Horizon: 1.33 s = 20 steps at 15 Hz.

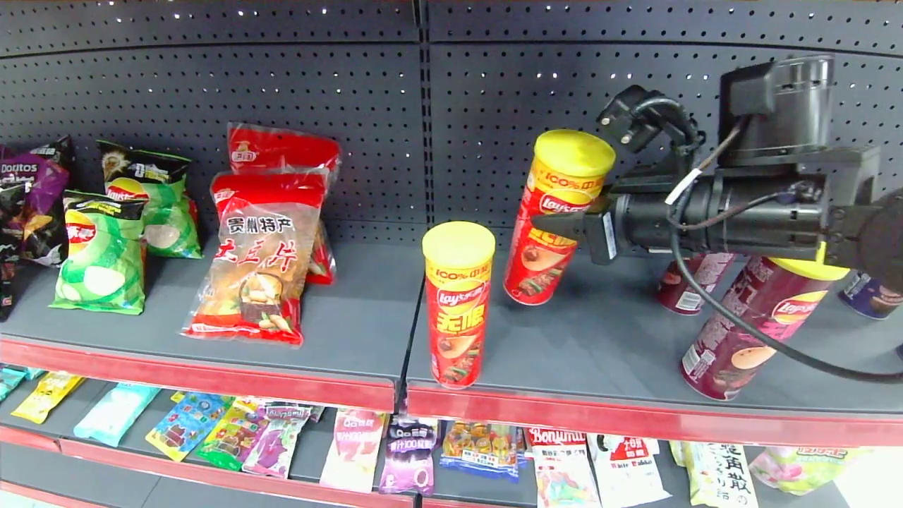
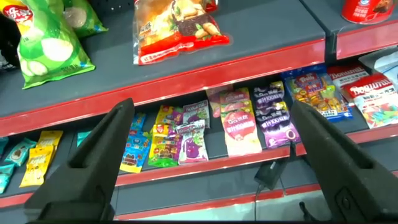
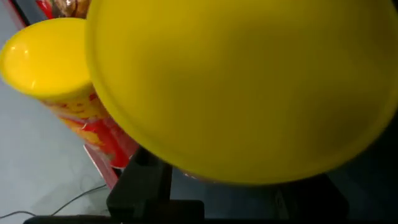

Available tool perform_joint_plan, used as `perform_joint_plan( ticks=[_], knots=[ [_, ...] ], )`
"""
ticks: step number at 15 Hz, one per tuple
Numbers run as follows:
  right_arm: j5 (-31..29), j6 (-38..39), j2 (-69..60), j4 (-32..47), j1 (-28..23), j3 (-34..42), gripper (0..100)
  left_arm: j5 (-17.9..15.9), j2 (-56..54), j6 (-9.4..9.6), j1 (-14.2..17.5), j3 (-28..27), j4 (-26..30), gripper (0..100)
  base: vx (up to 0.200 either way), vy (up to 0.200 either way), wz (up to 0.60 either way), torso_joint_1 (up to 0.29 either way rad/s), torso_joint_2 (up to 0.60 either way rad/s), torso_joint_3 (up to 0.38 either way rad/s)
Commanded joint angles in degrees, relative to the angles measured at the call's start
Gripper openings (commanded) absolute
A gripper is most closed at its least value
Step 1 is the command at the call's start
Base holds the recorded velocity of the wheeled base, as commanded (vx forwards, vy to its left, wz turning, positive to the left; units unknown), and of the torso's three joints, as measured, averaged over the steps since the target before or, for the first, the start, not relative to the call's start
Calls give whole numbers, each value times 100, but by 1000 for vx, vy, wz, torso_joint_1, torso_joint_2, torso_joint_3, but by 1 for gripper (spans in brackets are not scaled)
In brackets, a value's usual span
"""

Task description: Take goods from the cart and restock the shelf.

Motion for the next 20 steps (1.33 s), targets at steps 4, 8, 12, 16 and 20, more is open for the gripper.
perform_joint_plan(
  ticks=[4, 8, 12, 16, 20],
  knots=[
    [0, -3, 1080, 2, -29, -826, 0, -2, 18, -7, -1, 0, 1, 100, 0, 0, 0, 0, 0, 0],
    [61, -3, 1413, -6, 33, -1098, 0, -2, 18, -16, -1, -17, 1, 100, 0, 0, 0, 0, 0, 0],
    [70, -3, 1721, -59, 77, -1371, 0, -2, 18, -42, -1, 0, 1, 100, 0, 0, 0, 0, 0, 0],
    [79, -3, 1897, -77, 129, -1467, 0, -2, 18, -42, -1, 9, 1, 100, 0, 0, 0, 0, 0, 0],
    [175, -3, 2117, -59, 208, -1801, 0, -2, 10, -51, -1, 18, 1, 100, 0, 0, 0, 0, 0, 0]
  ],
)
